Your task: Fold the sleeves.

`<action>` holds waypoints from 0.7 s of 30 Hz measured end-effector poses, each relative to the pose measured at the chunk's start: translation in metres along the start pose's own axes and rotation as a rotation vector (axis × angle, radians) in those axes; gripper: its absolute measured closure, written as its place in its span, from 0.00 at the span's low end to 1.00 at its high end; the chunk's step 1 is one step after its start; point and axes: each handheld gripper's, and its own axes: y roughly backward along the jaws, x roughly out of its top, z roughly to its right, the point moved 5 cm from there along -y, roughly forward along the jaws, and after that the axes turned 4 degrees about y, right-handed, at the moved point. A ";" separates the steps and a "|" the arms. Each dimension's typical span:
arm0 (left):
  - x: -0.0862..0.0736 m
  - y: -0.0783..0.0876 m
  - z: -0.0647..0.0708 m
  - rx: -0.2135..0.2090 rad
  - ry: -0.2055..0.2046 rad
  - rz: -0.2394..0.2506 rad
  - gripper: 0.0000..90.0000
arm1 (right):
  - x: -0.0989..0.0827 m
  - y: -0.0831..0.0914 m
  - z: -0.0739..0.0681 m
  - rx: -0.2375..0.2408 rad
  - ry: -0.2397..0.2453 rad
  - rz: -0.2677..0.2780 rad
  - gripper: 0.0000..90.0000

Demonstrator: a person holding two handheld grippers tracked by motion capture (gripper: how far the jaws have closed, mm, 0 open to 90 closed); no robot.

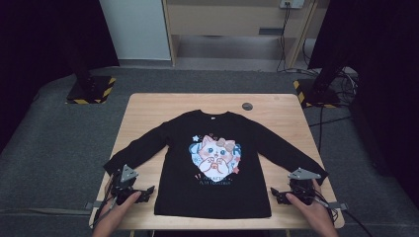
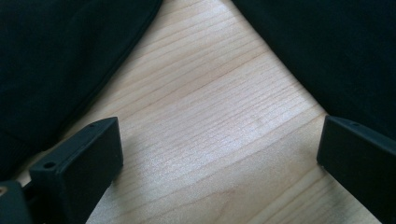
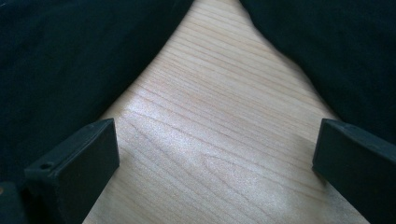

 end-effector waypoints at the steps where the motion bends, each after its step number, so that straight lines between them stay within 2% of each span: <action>1: 0.000 0.000 0.000 0.000 0.000 0.000 0.00 | 0.000 0.000 0.000 -0.001 -0.001 0.000 0.01; 18: 0.000 0.000 0.000 -0.001 -0.001 0.000 0.00 | 0.002 -0.002 0.000 -0.014 -0.022 0.006 0.01; 21: 0.000 0.000 0.000 -0.001 -0.002 0.000 0.00 | 0.003 -0.001 0.002 0.003 -0.066 0.022 0.01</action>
